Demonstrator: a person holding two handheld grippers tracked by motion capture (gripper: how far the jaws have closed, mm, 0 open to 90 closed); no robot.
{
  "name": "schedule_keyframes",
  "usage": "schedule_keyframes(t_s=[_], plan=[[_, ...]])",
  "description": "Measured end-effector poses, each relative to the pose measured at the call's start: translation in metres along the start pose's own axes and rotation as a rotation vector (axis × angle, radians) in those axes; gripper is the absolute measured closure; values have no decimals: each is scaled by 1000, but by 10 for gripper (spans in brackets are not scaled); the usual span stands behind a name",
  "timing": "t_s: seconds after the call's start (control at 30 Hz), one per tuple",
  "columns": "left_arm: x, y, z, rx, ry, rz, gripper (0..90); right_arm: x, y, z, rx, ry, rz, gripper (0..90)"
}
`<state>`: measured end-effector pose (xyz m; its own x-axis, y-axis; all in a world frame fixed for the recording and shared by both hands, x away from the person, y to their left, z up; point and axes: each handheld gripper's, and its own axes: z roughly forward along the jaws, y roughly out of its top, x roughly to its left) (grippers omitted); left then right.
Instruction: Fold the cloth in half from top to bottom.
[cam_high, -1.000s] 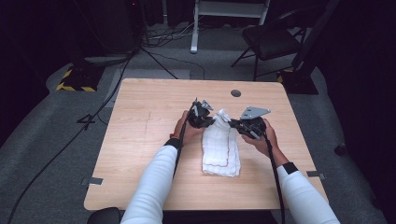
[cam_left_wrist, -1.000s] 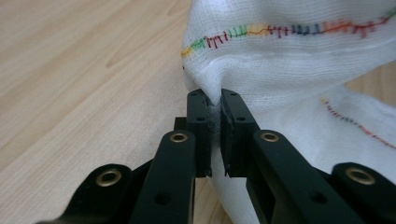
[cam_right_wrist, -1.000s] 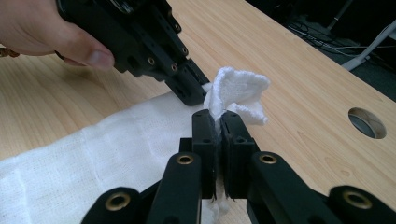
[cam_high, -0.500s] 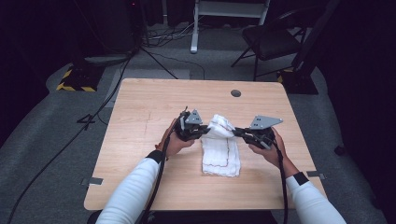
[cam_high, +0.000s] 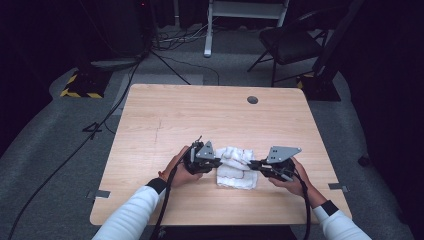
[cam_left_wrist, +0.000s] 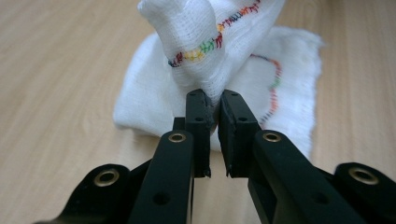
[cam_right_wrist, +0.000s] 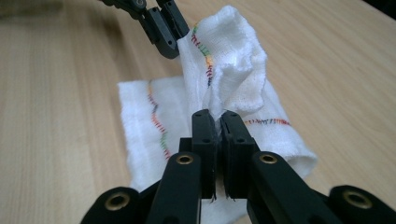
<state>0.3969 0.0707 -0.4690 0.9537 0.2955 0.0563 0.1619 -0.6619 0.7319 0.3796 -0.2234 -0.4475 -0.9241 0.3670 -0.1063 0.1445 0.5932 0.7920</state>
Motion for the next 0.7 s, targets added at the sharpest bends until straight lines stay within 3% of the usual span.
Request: schedule_keyframes(t_s=[0.1, 0.3, 0.47, 0.57, 0.7], plan=[[-8, -4, 4, 37, -18, 17, 831, 6, -6, 0, 27, 10, -11, 856], [-18, -9, 6, 65, -35, 20, 834, 20, -17, 4, 76, 26, -42, 852], [-21, -12, 2, 48, -33, -4, 799, 26, -24, 5, 100, 22, -54, 849], [-21, -11, 0, 35, -19, -16, 722, 27, -25, 4, 98, 12, -56, 848], [-22, -5, 0, 11, -8, -45, 550, 28, -26, 5, 97, 7, -57, 847]])
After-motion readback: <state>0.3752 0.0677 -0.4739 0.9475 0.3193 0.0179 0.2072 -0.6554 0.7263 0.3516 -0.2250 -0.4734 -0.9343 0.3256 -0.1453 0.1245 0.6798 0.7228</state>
